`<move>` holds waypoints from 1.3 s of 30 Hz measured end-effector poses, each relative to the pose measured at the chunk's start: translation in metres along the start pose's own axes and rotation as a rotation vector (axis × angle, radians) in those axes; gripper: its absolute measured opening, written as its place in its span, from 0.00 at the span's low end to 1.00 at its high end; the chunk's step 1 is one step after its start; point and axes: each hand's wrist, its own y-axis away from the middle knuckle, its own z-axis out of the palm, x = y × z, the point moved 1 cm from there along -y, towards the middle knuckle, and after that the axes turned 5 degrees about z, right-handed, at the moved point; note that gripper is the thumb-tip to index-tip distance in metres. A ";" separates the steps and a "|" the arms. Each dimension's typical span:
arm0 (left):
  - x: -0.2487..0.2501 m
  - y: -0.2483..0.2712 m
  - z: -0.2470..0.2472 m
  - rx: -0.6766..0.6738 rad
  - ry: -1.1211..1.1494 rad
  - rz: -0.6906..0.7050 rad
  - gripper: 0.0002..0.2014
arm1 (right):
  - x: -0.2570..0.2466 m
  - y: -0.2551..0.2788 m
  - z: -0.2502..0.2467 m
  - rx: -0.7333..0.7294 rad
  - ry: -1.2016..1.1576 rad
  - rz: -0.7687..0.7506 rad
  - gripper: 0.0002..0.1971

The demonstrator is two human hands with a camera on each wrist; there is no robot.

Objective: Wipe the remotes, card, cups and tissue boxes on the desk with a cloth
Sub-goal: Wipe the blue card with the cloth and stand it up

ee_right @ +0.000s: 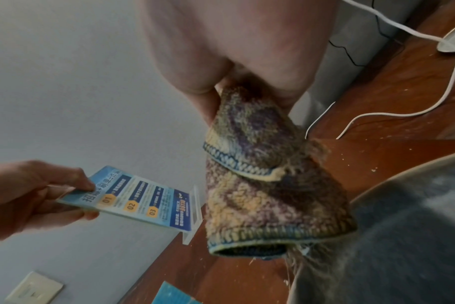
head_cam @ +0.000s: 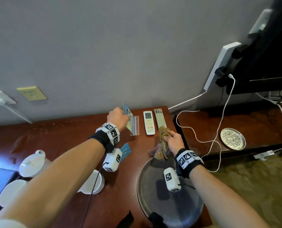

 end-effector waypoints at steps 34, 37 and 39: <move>-0.017 -0.010 0.039 -0.098 0.185 -0.087 0.27 | 0.016 -0.041 0.005 -0.158 0.144 -0.051 0.23; -0.042 0.013 0.026 -0.138 0.124 -0.122 0.18 | 0.013 -0.029 0.017 -0.172 0.157 -0.072 0.22; -0.058 0.028 0.022 -0.200 0.075 -0.155 0.13 | 0.011 -0.018 0.026 -0.192 0.161 -0.081 0.21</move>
